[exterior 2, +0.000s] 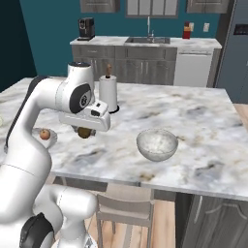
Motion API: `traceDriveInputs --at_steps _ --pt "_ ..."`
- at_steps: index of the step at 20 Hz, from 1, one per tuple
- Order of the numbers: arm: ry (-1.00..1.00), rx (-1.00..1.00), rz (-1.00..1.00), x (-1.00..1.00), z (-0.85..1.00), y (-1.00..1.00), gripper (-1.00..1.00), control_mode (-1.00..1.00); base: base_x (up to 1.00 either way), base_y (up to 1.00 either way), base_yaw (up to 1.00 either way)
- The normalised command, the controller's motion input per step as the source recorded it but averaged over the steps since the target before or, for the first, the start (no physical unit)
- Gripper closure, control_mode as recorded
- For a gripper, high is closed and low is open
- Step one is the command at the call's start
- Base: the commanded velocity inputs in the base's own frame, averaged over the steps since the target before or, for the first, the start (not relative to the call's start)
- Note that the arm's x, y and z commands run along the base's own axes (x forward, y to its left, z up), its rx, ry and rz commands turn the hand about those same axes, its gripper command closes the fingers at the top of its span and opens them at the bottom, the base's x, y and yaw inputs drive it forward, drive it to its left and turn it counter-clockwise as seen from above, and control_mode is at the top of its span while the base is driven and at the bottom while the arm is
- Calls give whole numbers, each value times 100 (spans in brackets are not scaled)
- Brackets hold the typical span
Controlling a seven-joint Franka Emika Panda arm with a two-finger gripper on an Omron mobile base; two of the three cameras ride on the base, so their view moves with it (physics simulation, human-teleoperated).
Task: Take the fruits from the plate on the dining counter and place two fruits in each bowl.
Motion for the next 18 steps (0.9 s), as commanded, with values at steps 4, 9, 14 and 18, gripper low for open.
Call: traceDriveInputs --at_steps 4,9,14,18 --pt "0 0 0 0 0 0 100 100 53 3 0" --pt "0 0 0 57 -7 -40 100 -100 0 0 0" --pt "0 0 -7 66 -18 -88 100 -100 0 0 0" --pt "0 -1 -17 59 -35 -92 100 -100 0 0 0"
